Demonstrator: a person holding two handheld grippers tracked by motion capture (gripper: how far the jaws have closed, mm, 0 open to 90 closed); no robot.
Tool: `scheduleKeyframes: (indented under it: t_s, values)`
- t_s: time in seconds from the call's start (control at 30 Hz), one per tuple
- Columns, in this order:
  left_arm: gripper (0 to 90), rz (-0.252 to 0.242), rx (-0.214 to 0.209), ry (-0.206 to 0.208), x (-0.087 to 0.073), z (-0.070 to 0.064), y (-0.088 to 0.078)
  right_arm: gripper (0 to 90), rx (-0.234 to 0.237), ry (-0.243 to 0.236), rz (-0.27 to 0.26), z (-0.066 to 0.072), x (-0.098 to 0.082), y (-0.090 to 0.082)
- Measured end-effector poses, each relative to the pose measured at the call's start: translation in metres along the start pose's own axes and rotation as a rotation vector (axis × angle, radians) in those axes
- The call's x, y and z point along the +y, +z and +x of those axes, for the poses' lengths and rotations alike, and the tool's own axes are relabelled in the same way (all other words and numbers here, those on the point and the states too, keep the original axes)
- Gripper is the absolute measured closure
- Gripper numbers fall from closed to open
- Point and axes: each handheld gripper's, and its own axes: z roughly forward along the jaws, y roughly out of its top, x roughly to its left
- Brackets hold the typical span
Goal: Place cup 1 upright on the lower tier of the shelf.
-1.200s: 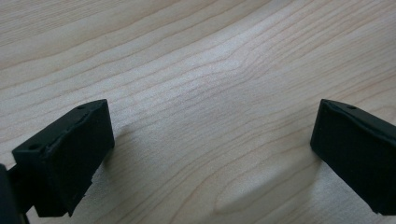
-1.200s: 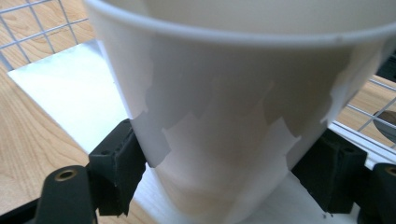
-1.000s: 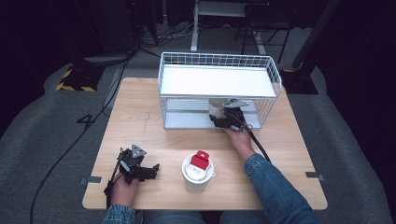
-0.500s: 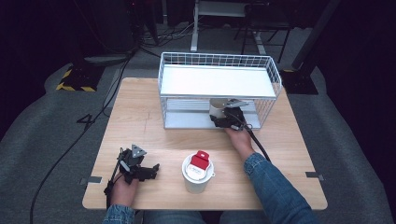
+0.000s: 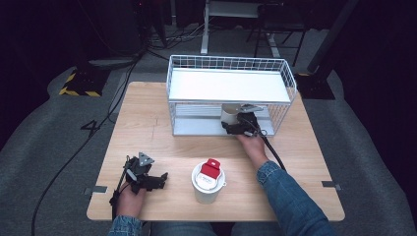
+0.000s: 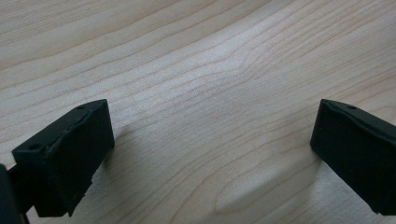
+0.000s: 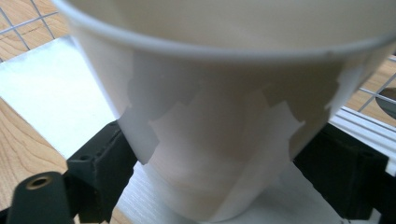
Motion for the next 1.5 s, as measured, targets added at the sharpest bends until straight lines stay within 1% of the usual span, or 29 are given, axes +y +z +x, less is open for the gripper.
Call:
scheduleKeyframes:
  t_s: [0.07, 0.17, 0.2, 0.27, 0.33, 0.47, 0.53, 0.63, 0.83, 0.93, 1.03, 1.13, 1.3, 1.4, 1.5]
  values:
    - [0.0, 0.0, 0.0, 0.0, 0.0, 0.0, 0.0, 13.2, 0.01, 0.002, 0.0, 0.0, 0.0, -0.001]
    - [0.0, 0.001, -0.001, 0.003, 0.0, 0.0, 0.0, 7.5, 0.002, -0.006, 0.001, 0.002, 0.0, -0.004]
    - [0.0, -0.001, 0.001, 0.003, 0.0, 0.0, 0.0, 6.4, 0.006, -0.001, 0.002, 0.003, -0.001, -0.005]
    - [0.0, -0.001, 0.001, 0.002, 0.001, 0.0, 0.001, 6.3, 0.013, 0.005, 0.011, 0.006, -0.003, -0.008]
    - [0.0, -0.002, 0.0, 0.001, 0.001, 0.0, 0.001, 6.2, 0.01, -0.004, 0.003, 0.007, -0.004, -0.011]
    - [0.0, -0.002, -0.001, -0.001, 0.001, 0.0, 0.001, 4.3, 0.016, 0.008, -0.004, 0.009, -0.003, -0.021]
    - [0.0, 0.0, -0.001, -0.001, 0.001, 0.0, 0.001, 4.3, 0.017, 0.004, -0.014, 0.011, -0.002, -0.029]
    - [0.0, -0.001, -0.001, 0.0, 0.001, 0.0, 0.001, 4.3, 0.023, -0.015, -0.025, 0.014, -0.002, -0.04]
    - [0.0, -0.001, -0.001, 0.0, 0.001, 0.0, 0.001, 4.3, 0.042, -0.01, -0.04, 0.017, -0.003, -0.065]
    - [0.0, -0.002, -0.001, 0.0, 0.001, 0.0, 0.001, 4.3, 0.049, -0.041, -0.047, 0.019, -0.003, -0.079]
    - [0.0, -0.002, 0.0, 0.0, 0.002, 0.001, 0.002, 4.3, 0.066, -0.048, -0.045, 0.02, -0.003, -0.092]
    - [0.0, -0.002, 0.0, 0.0, 0.002, 0.001, 0.002, 4.3, 0.083, -0.053, -0.056, 0.022, -0.003, -0.109]
    - [0.0, -0.001, 0.0, 0.0, 0.001, 0.0, 0.001, 4.3, 0.091, -0.078, -0.059, 0.025, -0.005, -0.133]
    - [0.0, 0.0, 0.001, -0.002, 0.001, 0.0, 0.001, 4.3, 0.098, -0.075, -0.053, 0.025, -0.008, -0.145]
    - [0.0, -0.001, 0.0, -0.001, 0.001, 0.0, 0.001, 4.3, 0.113, -0.06, -0.04, 0.022, -0.014, -0.157]
